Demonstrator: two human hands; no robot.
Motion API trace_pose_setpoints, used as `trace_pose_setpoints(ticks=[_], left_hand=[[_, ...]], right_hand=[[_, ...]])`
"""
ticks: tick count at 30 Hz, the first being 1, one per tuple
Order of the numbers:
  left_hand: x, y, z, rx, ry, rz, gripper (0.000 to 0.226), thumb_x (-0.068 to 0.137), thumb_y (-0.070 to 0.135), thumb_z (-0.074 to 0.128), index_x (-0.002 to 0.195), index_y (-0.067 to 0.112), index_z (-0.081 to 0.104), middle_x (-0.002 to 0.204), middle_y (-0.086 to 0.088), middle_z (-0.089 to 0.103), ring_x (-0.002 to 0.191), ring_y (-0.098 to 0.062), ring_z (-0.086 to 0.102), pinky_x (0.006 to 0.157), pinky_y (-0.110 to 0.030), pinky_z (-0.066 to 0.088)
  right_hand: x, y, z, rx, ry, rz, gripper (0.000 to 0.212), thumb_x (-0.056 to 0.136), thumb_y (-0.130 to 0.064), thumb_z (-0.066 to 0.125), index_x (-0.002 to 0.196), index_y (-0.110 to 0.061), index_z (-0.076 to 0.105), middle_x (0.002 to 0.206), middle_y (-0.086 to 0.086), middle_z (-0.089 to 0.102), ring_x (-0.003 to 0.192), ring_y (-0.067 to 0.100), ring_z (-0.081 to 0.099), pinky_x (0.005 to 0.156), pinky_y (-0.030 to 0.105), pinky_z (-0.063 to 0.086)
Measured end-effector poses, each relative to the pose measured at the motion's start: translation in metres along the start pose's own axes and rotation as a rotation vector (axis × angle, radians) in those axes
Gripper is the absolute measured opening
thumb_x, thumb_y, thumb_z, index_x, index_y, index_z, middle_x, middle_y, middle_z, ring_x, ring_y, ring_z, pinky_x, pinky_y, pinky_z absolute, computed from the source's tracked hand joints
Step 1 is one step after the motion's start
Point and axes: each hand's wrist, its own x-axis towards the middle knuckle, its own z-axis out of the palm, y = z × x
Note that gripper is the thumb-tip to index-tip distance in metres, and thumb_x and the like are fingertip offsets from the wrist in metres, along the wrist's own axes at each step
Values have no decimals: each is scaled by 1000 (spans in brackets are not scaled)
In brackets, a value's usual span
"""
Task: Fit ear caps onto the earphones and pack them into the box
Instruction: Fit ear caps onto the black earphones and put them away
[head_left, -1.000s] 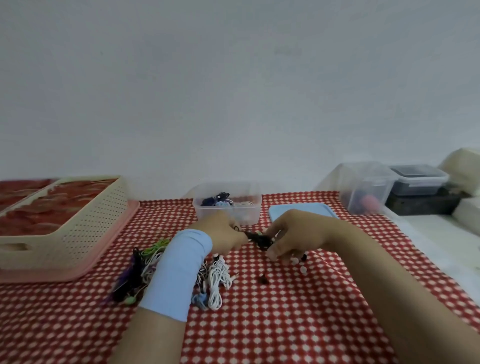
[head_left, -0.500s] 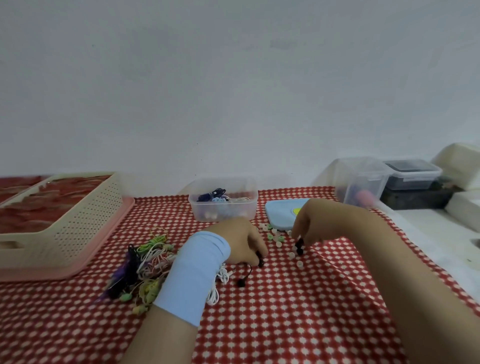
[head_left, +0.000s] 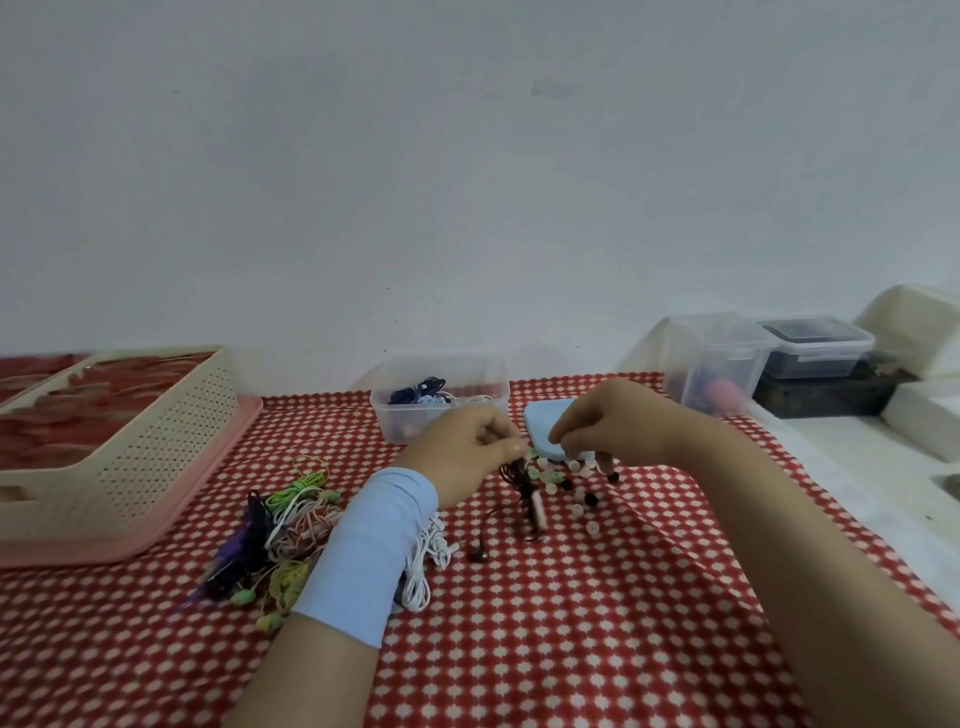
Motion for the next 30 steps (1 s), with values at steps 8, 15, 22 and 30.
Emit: trace_pose_setpoints(ticks=[8, 15, 22, 30], left_hand=[[3, -11, 1, -305, 133, -34, 16, 91, 24, 68, 104, 29, 75, 100, 17, 71, 80, 12, 59, 75, -6, 44], [6, -19, 0, -361, 102, -77, 27, 95, 22, 62, 121, 26, 70, 99, 12, 69, 60, 12, 54, 62, -5, 43], [6, -20, 0, -463, 130, -98, 16, 89, 18, 70, 105, 15, 72, 97, 4, 74, 62, 12, 61, 60, -7, 46], [3, -18, -1, -485, 168, -63, 15, 83, 18, 76, 98, 17, 76, 96, 5, 76, 88, -2, 71, 85, -16, 53]], right_hand=[[-6, -18, 9, 425, 35, -46, 21, 103, -19, 58, 107, -19, 79, 68, -6, 71, 46, 4, 53, 46, 17, 44], [-2, -23, 20, 610, 32, -40, 17, 96, -10, 67, 107, -15, 78, 80, 9, 74, 51, 11, 54, 42, 21, 40], [-1, -21, 21, 690, 25, 9, 13, 89, -10, 74, 101, -9, 80, 81, 5, 75, 55, 14, 57, 42, 21, 40], [2, -18, 22, 823, -25, 45, 17, 88, -11, 73, 103, -12, 82, 100, 12, 78, 50, 13, 53, 41, 20, 38]])
